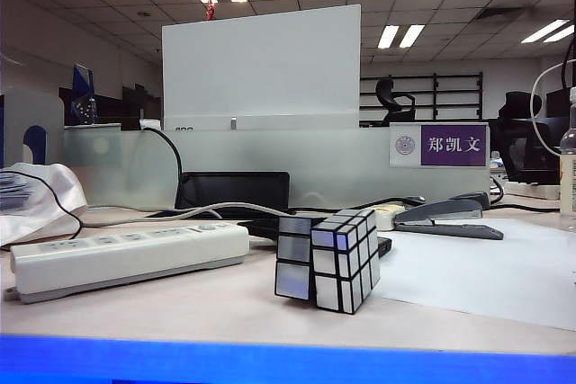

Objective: Press the button on the power strip.

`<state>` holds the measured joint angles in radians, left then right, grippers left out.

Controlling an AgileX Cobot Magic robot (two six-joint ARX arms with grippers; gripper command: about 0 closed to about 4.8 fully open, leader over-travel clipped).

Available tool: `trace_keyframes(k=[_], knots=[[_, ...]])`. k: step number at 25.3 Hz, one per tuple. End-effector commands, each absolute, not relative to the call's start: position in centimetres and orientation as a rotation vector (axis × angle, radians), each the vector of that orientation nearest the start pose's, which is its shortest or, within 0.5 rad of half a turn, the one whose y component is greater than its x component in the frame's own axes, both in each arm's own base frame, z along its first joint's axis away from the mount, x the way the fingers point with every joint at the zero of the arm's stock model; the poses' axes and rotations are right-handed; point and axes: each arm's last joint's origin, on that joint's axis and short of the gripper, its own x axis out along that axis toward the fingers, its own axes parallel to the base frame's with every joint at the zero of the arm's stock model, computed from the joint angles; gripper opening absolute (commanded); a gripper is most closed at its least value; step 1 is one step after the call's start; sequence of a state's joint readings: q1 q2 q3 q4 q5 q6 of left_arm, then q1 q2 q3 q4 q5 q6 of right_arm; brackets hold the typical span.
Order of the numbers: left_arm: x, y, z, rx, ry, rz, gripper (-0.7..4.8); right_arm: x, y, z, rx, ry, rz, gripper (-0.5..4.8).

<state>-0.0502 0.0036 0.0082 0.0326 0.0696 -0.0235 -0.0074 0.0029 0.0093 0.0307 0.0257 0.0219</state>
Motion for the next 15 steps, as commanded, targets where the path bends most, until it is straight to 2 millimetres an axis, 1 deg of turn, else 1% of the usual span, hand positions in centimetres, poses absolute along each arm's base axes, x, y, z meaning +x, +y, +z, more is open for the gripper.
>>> trace_keyframes(k=[1,6,8,9,10,11,12,13,15], knots=[[9.7,-0.7,17.0,-0.026,-0.045,-0.123,-0.05,9.8,-0.1,16.9,0.027,-0.049,-0.030,0.00],[9.7,-0.7,17.0,-0.027,-0.047,-0.123,-0.05,9.8,-0.1,16.9,0.038,-0.051,-0.026,0.00],[9.7,-0.7,17.2,-0.097,-0.046,-0.134,-0.05,9.7,0.0,17.2,0.123,-0.066,0.028,0.00],[9.6,-0.8,17.4,-0.160,-0.045,-0.160,-0.05,9.6,0.3,17.5,0.162,-0.065,0.125,0.00],[9.5,-0.9,17.7,-0.173,-0.049,-0.193,-0.05,9.5,0.6,17.8,0.167,-0.065,0.217,0.00],[9.4,-1.0,18.2,-0.162,-0.057,-0.258,-0.05,9.3,1.0,18.3,0.177,-0.070,0.377,0.00],[9.3,-1.2,18.5,-0.145,-0.064,-0.297,-0.05,9.1,1.2,18.8,0.179,-0.073,0.457,0.00],[9.1,-1.3,19.1,-0.116,-0.075,-0.339,-0.05,8.8,1.4,19.6,0.171,-0.088,0.521,0.00],[8.8,-1.3,19.9,-0.106,-0.087,-0.348,-0.05,8.3,1.4,20.9,0.164,-0.102,0.539,0.00]])
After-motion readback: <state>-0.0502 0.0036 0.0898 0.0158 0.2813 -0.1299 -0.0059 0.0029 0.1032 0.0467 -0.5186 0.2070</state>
